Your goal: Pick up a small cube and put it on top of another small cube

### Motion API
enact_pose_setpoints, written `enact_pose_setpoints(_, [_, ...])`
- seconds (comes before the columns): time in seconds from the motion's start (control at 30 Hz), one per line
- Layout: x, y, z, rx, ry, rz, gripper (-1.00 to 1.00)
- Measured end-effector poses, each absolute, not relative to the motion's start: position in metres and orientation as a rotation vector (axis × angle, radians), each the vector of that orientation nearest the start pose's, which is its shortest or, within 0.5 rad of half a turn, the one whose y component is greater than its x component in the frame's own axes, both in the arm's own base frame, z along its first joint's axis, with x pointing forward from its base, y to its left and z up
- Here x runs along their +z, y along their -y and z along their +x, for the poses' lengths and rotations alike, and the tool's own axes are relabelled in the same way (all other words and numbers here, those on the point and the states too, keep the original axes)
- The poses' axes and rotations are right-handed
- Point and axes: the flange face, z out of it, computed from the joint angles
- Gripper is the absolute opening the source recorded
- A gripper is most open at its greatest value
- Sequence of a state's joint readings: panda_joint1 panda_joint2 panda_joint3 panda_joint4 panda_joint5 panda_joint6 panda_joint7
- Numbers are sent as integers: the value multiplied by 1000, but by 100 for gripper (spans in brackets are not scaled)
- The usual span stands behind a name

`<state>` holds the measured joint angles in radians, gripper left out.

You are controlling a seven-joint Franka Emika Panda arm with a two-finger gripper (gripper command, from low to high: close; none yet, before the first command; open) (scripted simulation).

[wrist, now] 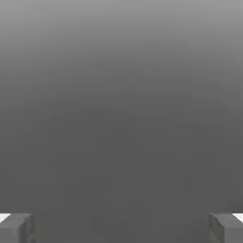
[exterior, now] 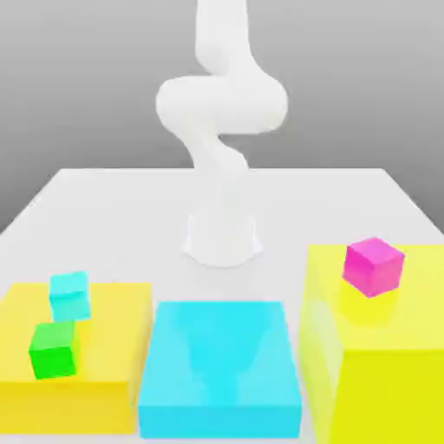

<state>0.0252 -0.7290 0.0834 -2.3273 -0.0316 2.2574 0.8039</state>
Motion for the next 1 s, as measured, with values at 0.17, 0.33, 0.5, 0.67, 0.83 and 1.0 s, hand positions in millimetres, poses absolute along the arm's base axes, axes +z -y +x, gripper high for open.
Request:
enact_pose_setpoints(0.17, [540,-163,386,-628,-602,-3071,0])
enact_pose_setpoints(0.33, [417,-252,345,-347,-118,-3430,0])
enact_pose_setpoints(0.5, [314,-305,273,-85,564,-3600,0])
enact_pose_setpoints(0.67, [236,-331,191,185,1379,-3452,0])
enact_pose_setpoints(0.83, [201,-336,166,363,1805,-3135,0])
enact_pose_setpoints(1.0, [195,-342,180,365,1949,-2863,0])
